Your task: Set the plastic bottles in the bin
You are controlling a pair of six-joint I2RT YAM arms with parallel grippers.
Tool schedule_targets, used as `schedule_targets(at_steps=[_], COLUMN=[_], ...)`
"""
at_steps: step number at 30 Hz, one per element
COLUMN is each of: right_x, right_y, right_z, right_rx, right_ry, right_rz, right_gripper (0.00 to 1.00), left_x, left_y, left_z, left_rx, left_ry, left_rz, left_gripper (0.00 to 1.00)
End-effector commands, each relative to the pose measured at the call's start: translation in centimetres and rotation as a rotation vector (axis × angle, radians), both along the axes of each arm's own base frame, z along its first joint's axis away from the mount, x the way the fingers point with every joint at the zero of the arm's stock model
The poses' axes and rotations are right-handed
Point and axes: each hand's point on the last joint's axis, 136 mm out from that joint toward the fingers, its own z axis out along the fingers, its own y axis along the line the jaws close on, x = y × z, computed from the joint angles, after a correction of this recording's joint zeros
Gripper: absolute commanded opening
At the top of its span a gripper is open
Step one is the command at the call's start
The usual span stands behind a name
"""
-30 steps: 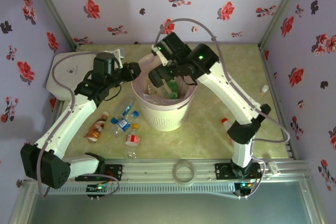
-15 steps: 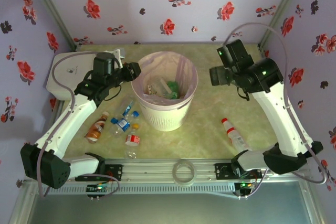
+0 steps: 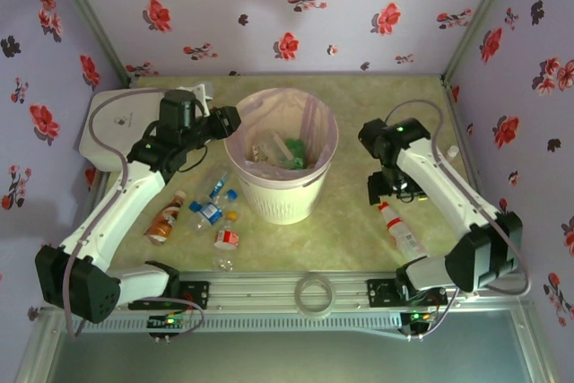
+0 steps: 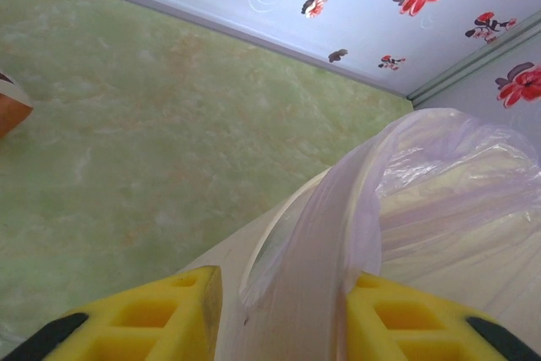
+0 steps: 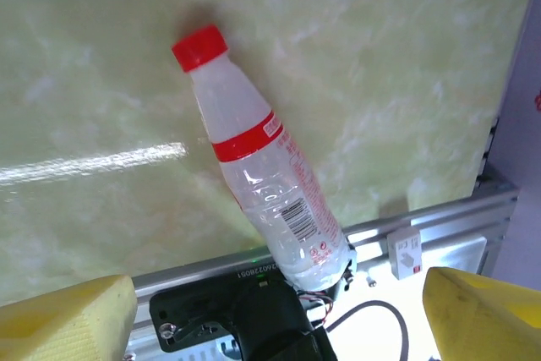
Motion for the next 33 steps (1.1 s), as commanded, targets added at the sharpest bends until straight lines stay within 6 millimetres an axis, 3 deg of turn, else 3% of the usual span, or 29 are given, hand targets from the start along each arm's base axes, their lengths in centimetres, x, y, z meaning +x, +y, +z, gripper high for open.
schedule_targets(at_steps=[1, 10, 18, 22, 33], right_x=[-0.4, 0.1, 1.1, 0.5, 2.0], right_y=[0.2, 2.1, 0.0, -0.7, -0.4], right_z=[-2.2, -8.4, -12.2, -14.1, -14.5], right_rx=[-0.006, 0.08, 0.031, 0.031, 0.042], right_ry=[0.058, 0.172, 0.223, 0.262, 0.219], right_rz=[-0.019, 0.015, -0.121, -0.168, -0.151], right_gripper=[0.9, 0.89, 0.86, 0.84, 0.61], left_x=[0.2, 0.5, 0.3, 0.3, 0.3], left_y=[0.7, 0.5, 0.7, 0.8, 1.0], left_z=[-1.8, -2.0, -0.7, -0.5, -1.0], left_rx=[0.013, 0.004, -0.029, -0.02, -0.01], left_ry=[0.038, 0.039, -0.001, -0.002, 0.012], left_rz=[0.029, 0.029, 0.036, 0.036, 0.038], left_gripper=[0.39, 0.39, 0.39, 0.39, 0.38])
